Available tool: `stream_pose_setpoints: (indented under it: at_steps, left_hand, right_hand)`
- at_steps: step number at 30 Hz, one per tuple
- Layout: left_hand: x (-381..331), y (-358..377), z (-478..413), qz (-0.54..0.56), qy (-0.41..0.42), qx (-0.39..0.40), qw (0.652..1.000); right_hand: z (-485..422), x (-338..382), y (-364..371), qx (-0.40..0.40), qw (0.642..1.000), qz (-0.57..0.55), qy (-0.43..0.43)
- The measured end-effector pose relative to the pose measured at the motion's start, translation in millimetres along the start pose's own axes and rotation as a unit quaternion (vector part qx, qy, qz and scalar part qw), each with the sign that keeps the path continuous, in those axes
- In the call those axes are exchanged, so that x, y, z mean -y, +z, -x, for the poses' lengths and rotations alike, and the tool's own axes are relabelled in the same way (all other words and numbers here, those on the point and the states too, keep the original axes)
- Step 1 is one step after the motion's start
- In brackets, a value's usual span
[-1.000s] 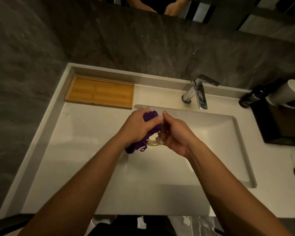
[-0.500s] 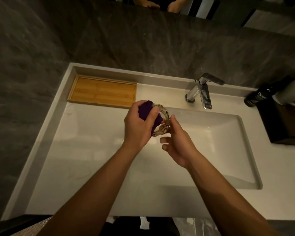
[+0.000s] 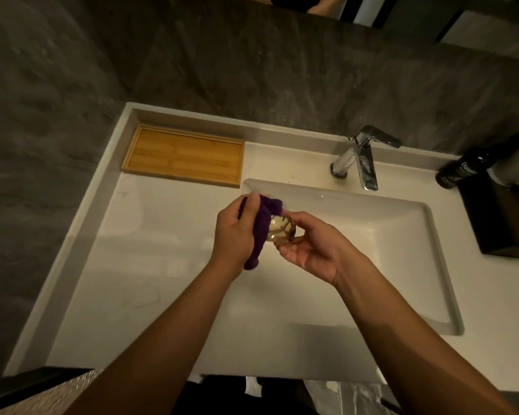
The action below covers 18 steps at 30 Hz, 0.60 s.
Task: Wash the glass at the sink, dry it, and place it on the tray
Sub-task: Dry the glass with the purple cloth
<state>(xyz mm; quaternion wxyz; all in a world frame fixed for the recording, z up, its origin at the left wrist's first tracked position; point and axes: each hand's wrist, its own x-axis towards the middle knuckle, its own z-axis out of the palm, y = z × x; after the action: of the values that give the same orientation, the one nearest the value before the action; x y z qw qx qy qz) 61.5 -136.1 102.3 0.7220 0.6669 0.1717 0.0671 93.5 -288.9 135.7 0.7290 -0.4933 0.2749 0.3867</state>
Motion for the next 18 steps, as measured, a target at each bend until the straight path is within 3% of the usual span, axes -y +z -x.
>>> stream_pose_setpoints:
  at_steps: [4,8,11,18]
  left_hand:
    - [8.4,-0.8,4.8,0.132,-0.147,-0.030,0.980]
    - [19.3,-9.4,4.8,0.270,-0.285,-0.016,0.920]
    - [24.4,-17.4,6.7,0.311,-0.300,-0.024,0.902]
    - [33.8,-41.2,14.3,0.303,-0.281,-0.079,0.907]
  right_hand:
    - [-3.3,-13.1,1.8,-0.022,0.991,0.064,-0.114]
    - [-6.0,-21.1,2.8,-0.052,0.983,0.077,-0.161]
    - [-8.1,-25.4,4.5,-0.068,0.979,0.082,-0.175]
    - [-19.5,-35.6,9.1,-0.052,0.988,0.081,-0.123]
